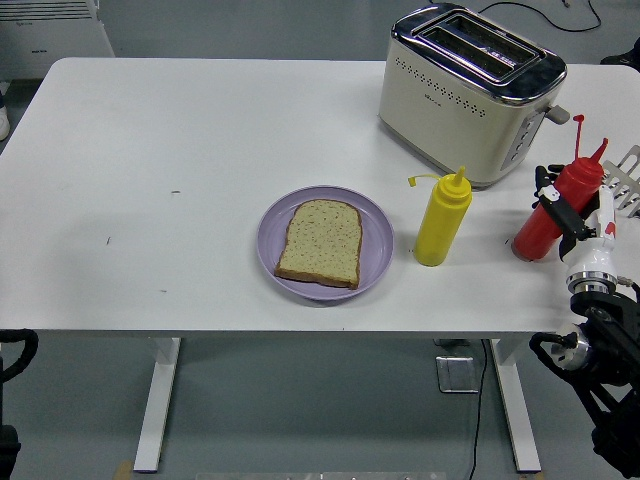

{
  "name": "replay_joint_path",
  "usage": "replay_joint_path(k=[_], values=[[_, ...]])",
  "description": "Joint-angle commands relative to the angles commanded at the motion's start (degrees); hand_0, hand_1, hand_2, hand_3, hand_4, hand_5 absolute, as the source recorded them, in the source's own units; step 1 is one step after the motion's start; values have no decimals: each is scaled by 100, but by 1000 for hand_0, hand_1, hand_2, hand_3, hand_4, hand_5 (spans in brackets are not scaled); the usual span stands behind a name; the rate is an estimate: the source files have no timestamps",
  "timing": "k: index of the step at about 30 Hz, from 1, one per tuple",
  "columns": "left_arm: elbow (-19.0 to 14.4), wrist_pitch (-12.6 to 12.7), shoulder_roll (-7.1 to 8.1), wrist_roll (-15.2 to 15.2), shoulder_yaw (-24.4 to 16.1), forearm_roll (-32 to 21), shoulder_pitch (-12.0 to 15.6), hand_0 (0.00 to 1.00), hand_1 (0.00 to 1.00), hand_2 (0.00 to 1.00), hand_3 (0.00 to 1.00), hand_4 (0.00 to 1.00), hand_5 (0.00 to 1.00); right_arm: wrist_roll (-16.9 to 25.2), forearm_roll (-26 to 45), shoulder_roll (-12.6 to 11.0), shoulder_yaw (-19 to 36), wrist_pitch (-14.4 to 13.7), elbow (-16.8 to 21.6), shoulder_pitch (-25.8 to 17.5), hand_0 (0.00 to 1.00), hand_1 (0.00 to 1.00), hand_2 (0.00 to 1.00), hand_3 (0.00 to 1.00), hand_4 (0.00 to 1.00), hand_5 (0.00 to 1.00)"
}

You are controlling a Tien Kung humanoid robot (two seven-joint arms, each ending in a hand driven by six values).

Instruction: Pick up the cup,pour liquid into bread,place the cup on the desk

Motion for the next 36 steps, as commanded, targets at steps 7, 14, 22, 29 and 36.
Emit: replay_joint_path(k=[7,14,22,29,36], values=[[-2,3,0,-1,-6,1,-3,750,758,768,666,625,998,15,406,-13,109,103,91,-11,30,107,272,372,737,148],[-5,7,1,-1,-8,9,-3,749,758,768,666,622,998,18,634,-43,252,126,260,-36,2,46,209,358,730,134],[-7,9,-3,-1,3,12,1,749,758,768,666,621,998,-81,544,-105,406,183,540,-56,2,6,178,334,742,153],[-9,11,-1,-3,7,14,2,749,758,768,666,621,998,-182,379,-155,579,222,799,-81,2,2,141,304,760,169],[-10,10,-1,-2,20,19,12,749,758,768,666,620,998,-360,-47,-222,770,261,1102,-134,2,2,128,296,781,171]])
